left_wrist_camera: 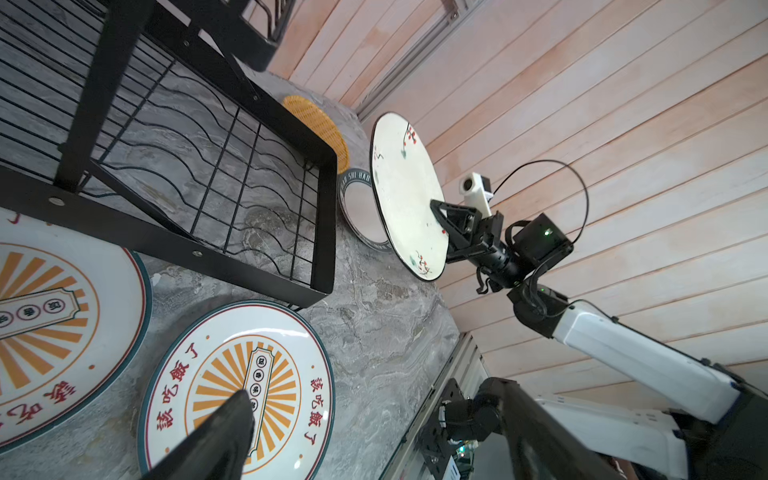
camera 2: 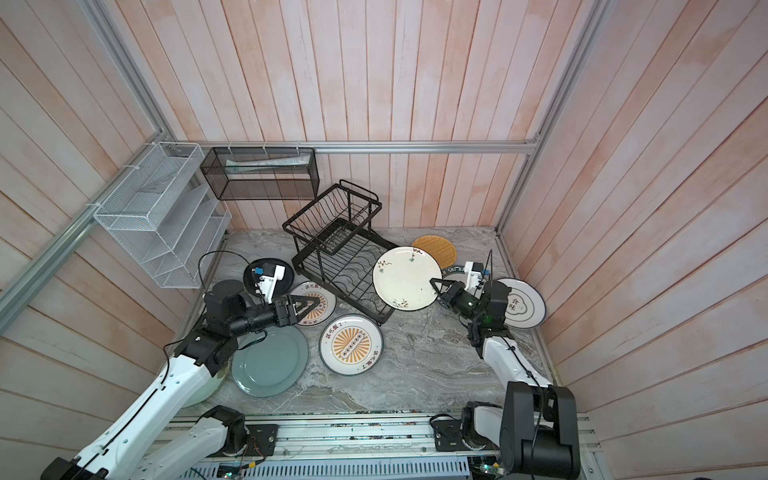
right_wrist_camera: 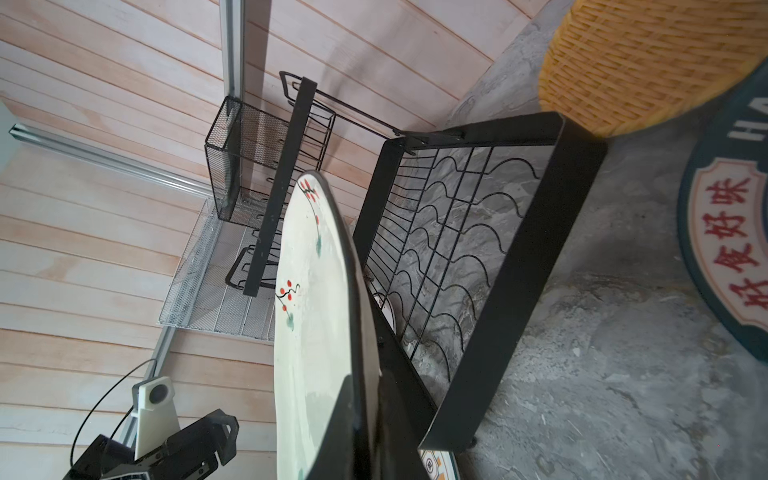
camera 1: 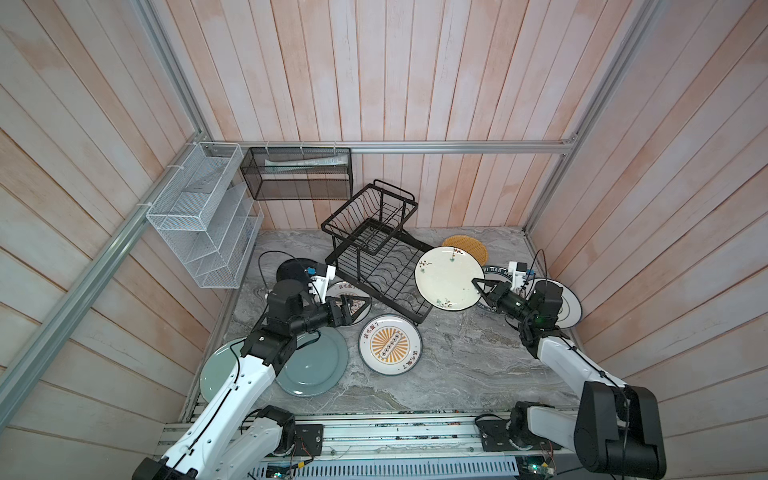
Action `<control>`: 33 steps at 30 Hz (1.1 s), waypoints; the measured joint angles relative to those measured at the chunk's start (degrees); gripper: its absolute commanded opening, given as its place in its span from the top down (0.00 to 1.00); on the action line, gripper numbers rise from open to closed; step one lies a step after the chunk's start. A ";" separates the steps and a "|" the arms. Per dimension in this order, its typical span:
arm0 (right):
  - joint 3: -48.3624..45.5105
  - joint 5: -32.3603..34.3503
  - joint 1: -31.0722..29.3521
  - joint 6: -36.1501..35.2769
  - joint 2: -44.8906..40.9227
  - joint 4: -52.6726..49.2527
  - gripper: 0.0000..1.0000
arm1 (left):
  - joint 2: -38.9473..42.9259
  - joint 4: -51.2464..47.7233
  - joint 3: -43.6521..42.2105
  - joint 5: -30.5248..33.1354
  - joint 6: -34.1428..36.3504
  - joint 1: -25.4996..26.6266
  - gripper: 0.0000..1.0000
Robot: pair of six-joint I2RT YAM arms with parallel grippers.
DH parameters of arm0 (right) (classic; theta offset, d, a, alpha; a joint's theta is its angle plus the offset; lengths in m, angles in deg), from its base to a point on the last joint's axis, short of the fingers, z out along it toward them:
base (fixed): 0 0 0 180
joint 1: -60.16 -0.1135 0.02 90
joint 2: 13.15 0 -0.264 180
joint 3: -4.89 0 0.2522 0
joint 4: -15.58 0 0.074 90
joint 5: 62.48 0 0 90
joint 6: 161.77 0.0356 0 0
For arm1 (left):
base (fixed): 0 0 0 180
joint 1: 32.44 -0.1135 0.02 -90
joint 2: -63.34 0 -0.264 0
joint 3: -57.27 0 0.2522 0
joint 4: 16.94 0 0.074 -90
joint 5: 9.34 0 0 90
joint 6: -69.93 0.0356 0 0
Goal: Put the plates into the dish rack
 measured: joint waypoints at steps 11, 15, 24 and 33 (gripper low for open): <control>1.38 -3.54 -8.17 -6.08 -2.91 -2.95 1.00 | -14.51 -10.86 17.92 8.35 15.30 9.81 0.10; 1.38 -5.01 -10.12 -7.08 -4.94 -2.99 1.00 | -20.04 -14.14 24.50 9.75 20.31 9.88 0.12; 1.38 -6.54 -13.81 -8.50 -8.48 -3.23 1.00 | -28.39 -17.16 31.89 6.93 26.40 10.19 0.27; 1.38 -6.49 -14.97 -9.42 -8.55 -3.72 1.00 | -31.50 -18.34 34.34 -0.35 28.98 10.19 0.49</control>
